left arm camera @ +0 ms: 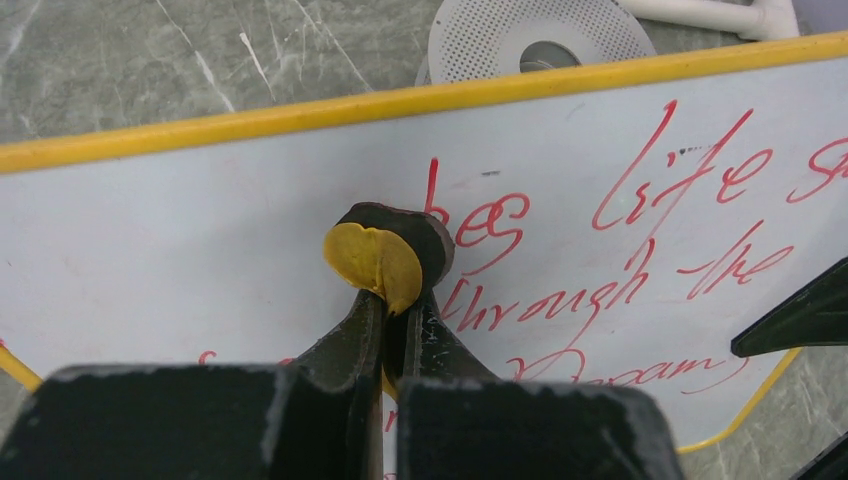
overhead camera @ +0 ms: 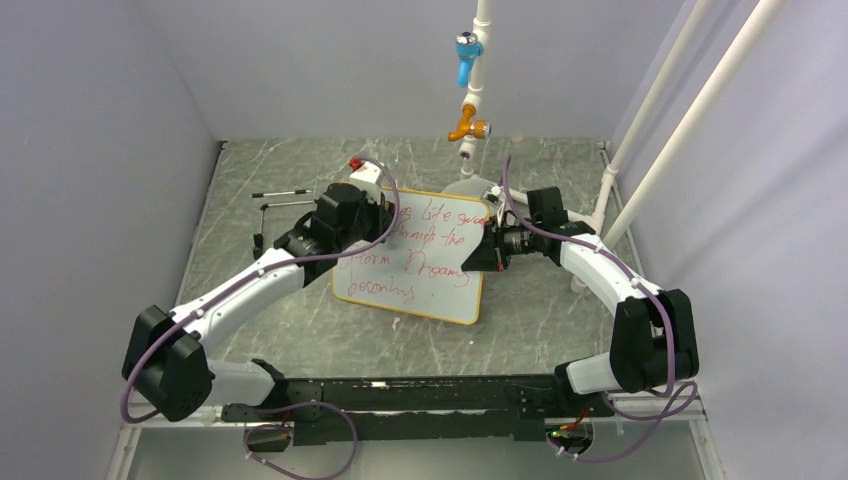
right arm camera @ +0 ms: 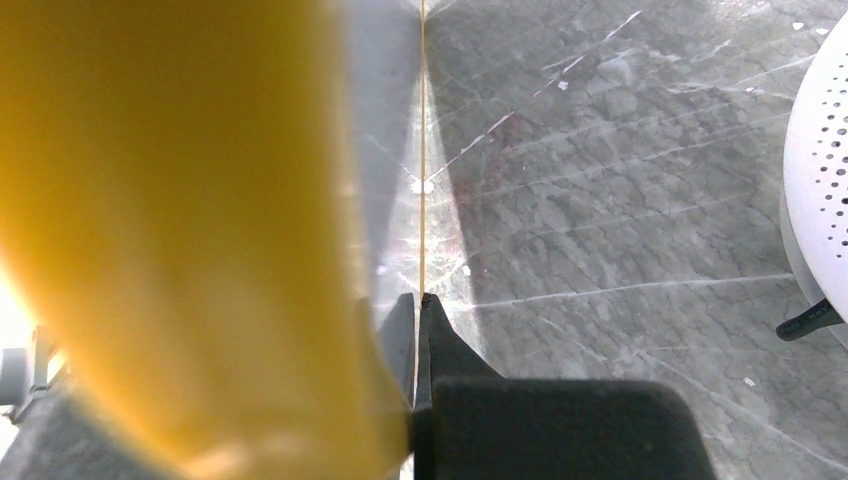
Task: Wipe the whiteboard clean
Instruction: Erase the whiteboard using the whiteboard.
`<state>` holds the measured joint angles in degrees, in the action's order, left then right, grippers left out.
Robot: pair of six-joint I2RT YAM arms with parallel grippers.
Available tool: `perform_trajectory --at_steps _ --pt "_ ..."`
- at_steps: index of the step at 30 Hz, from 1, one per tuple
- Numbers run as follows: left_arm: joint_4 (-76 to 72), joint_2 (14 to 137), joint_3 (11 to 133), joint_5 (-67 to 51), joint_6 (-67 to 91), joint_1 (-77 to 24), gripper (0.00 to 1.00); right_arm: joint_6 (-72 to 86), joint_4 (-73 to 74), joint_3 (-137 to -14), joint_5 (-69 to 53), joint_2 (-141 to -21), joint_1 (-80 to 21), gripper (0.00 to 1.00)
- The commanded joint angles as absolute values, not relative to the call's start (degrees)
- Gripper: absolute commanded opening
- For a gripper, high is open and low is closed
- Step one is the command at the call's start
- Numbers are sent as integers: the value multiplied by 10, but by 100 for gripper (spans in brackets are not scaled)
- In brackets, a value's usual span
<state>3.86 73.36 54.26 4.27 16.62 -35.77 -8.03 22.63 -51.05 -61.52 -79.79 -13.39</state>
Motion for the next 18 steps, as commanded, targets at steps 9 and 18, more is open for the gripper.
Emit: perform_trajectory --at_steps 9,18 --pt "61 779 636 22 141 -342 0 -135 211 -531 -603 -778 -140 0" --pt "21 722 506 16 186 -371 0 -134 209 -530 -603 -781 -140 0"
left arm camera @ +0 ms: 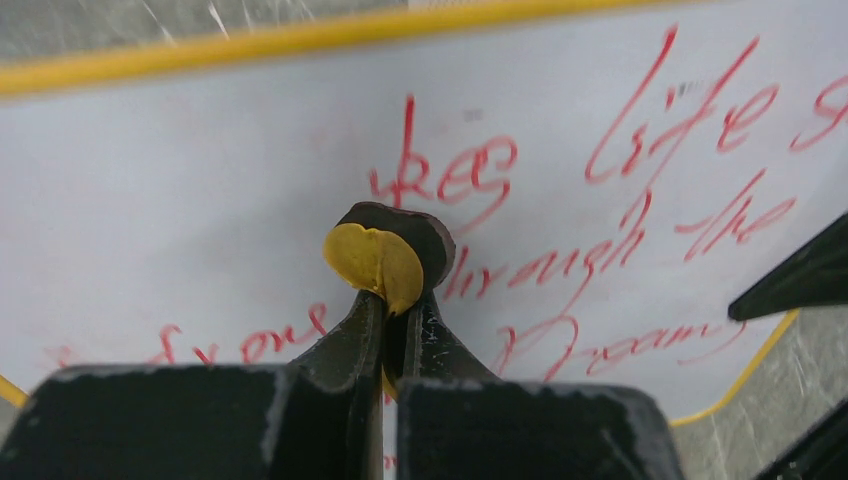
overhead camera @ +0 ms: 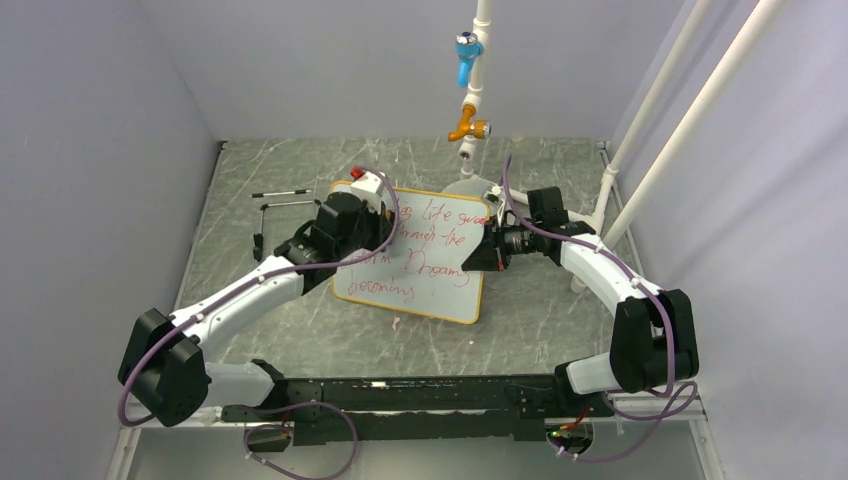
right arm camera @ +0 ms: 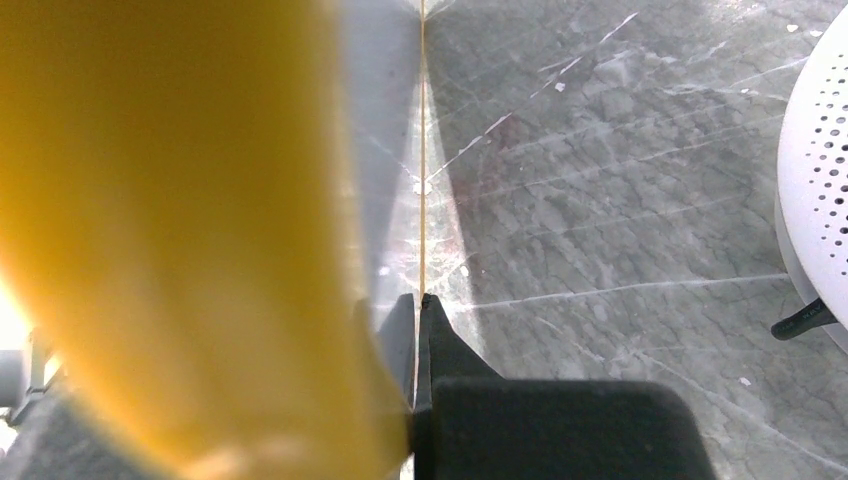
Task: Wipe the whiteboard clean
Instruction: Erase the whiteboard using the whiteboard.
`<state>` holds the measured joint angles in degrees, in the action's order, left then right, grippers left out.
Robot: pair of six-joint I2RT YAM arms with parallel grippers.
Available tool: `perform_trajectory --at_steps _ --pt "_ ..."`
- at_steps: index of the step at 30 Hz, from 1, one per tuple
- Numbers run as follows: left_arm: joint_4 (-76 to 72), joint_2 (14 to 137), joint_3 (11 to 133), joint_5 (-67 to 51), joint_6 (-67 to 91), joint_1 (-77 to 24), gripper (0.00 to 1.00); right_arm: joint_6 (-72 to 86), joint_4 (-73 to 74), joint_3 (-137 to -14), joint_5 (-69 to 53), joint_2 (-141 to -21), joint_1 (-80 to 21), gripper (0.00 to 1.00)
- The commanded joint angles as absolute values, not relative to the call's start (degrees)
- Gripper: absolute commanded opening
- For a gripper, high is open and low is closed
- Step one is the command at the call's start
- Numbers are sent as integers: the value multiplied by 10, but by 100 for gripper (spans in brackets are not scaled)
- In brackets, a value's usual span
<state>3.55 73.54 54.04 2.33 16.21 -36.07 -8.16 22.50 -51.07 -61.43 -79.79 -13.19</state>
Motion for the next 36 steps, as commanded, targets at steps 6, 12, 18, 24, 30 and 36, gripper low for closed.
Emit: perform_trajectory --at_steps 6,12,18,24,30,36 --pt "56 761 599 32 142 -365 0 -135 210 -530 -603 -780 -140 0" --pt "92 797 697 34 114 -347 0 -134 210 -528 -605 -770 -134 0" --pt "74 778 641 14 133 -344 0 -133 209 -528 -608 -771 -134 0" --pt "47 751 558 5 160 -365 0 -133 208 -528 -607 -777 -133 0" --pt "59 770 593 14 139 -366 0 -133 209 -528 -607 -781 -133 0" --pt "90 811 699 5 110 -355 0 -134 210 -528 -606 -781 -133 0"
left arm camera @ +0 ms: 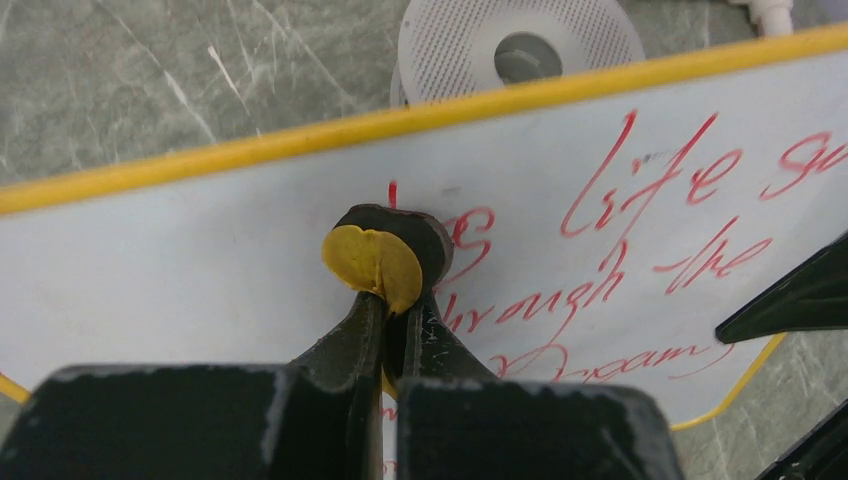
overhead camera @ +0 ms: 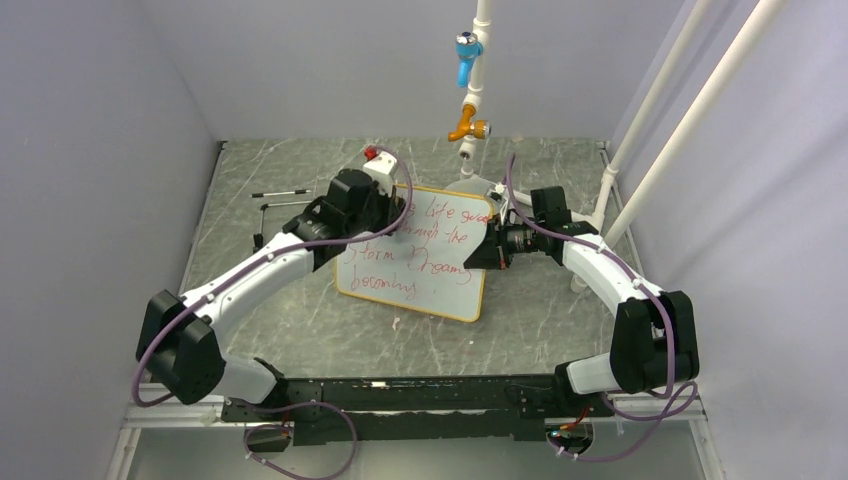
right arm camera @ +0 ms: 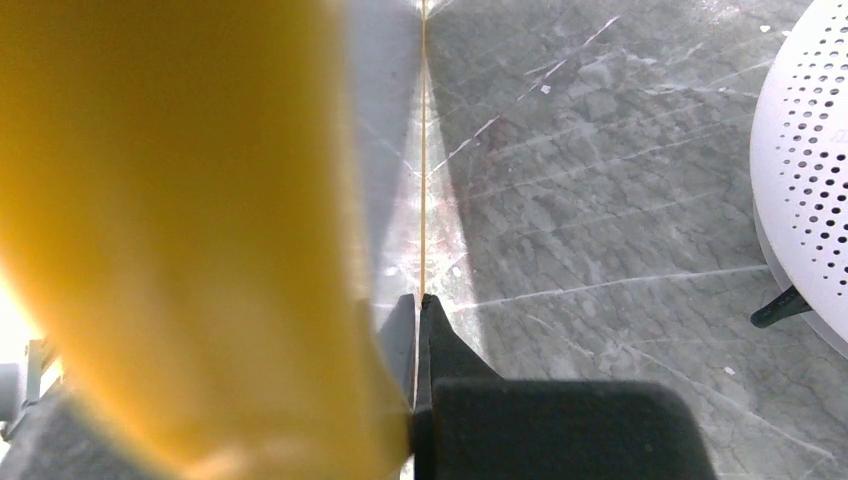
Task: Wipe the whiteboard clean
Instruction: Erase the whiteboard using the whiteboard.
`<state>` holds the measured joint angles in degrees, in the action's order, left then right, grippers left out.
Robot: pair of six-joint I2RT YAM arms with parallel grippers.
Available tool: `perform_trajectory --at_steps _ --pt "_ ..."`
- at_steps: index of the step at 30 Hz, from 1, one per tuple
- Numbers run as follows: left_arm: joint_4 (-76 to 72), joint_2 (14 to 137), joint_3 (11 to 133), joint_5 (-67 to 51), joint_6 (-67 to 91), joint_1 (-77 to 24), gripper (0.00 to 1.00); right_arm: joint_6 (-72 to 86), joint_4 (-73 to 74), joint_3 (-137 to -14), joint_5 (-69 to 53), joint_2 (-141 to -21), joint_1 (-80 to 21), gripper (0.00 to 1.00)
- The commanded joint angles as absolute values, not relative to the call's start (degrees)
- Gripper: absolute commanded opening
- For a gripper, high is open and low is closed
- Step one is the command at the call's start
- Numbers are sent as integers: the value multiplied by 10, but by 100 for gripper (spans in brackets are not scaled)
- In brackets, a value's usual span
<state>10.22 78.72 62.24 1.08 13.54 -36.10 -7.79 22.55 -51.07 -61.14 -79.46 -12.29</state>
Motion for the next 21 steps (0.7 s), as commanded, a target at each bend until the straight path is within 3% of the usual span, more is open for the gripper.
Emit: perform_trajectory --at_steps 1,7,16,21 --pt "93 816 711 -1 108 -355 0 -134 209 -528 -605 -780 -133 0" --pt "85 817 700 -14 116 -355 0 -134 210 -528 -606 -781 -133 0" --pt "53 760 544 -26 151 -369 0 -133 209 -529 -608 -784 -133 0" --pt "63 776 578 -16 136 -366 0 -134 210 -528 -607 -785 -134 0"
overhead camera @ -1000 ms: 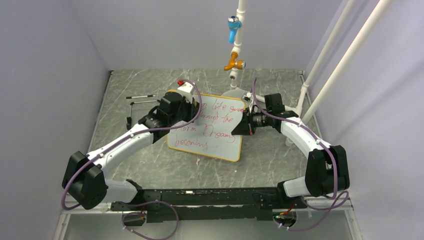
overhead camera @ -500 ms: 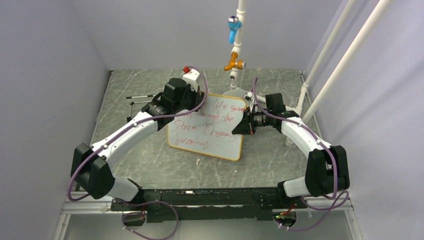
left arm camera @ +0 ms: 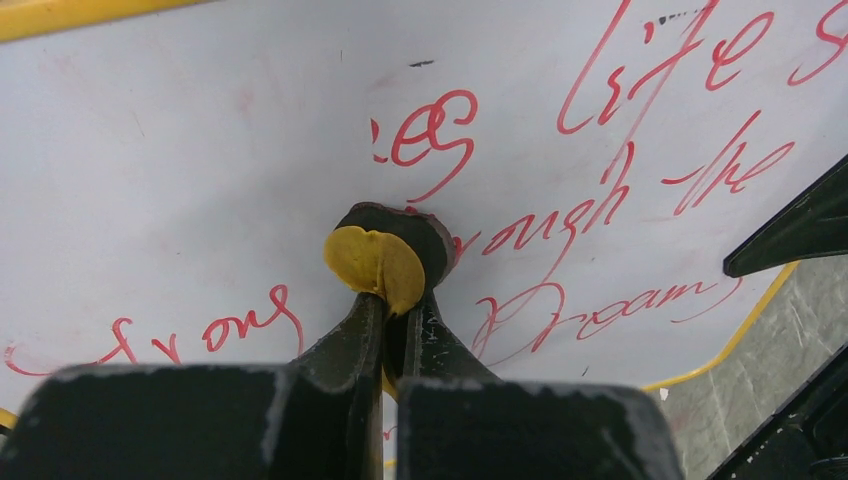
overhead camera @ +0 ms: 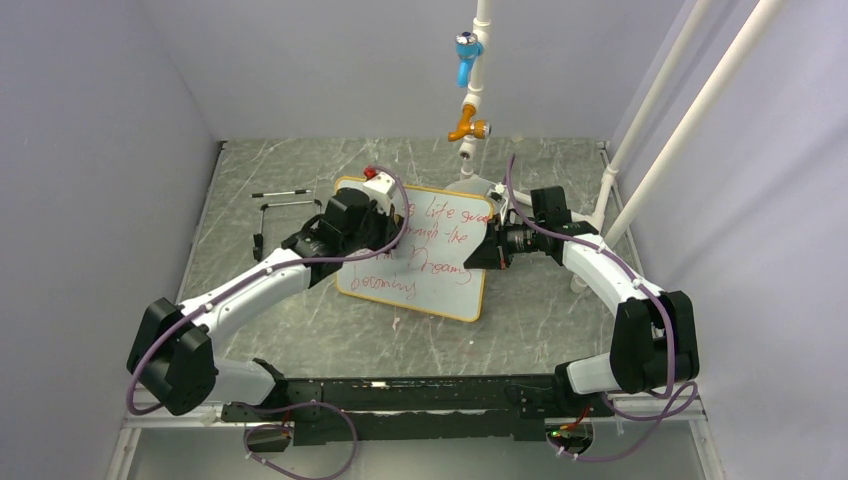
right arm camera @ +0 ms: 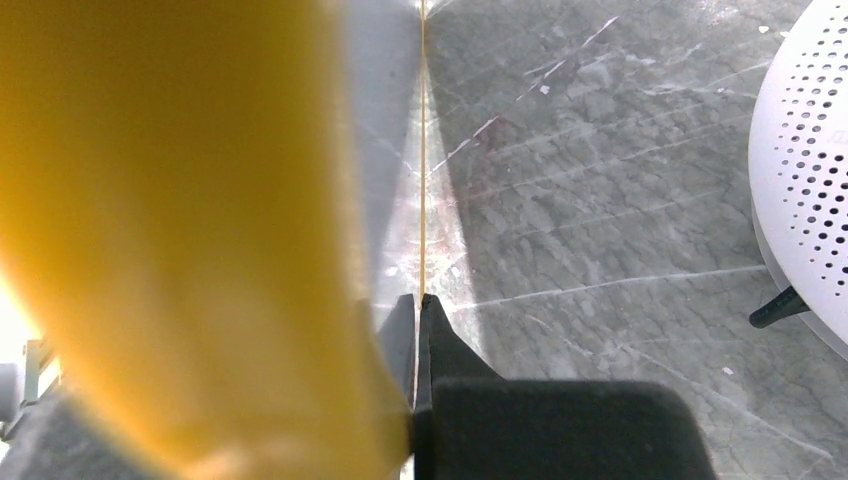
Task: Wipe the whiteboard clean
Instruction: Erase the whiteboard using the whiteboard.
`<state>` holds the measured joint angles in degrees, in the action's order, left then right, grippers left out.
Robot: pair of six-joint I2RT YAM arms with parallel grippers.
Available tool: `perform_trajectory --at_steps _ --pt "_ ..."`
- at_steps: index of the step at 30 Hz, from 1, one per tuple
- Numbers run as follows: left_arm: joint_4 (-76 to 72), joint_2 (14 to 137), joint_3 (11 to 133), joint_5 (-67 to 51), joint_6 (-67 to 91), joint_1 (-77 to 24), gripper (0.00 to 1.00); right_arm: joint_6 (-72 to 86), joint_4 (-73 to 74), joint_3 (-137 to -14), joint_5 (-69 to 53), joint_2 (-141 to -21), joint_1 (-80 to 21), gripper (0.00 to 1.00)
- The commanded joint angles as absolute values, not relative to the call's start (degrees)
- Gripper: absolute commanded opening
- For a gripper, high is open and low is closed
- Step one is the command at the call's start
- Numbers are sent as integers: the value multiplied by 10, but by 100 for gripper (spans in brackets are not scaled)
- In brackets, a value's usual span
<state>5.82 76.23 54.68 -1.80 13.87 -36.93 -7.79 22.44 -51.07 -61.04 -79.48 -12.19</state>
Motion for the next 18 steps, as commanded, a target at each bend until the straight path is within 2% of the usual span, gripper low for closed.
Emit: perform_trajectory --at_steps 1,10,13,18 --pt "68 783 598 -15 127 -365 0 -134 210 -528 -606 -785 -133 0" --pt "125 845 760 -25 92 -349 0 -137 213 -529 -607 -779 -132 0" --pt "113 834 736 -33 100 -350 0 -137 213 -530 -608 -777 -133 0" --pt "78 795 623 -51 127 -355 0 -136 213 -530 -609 -779 -132 0"
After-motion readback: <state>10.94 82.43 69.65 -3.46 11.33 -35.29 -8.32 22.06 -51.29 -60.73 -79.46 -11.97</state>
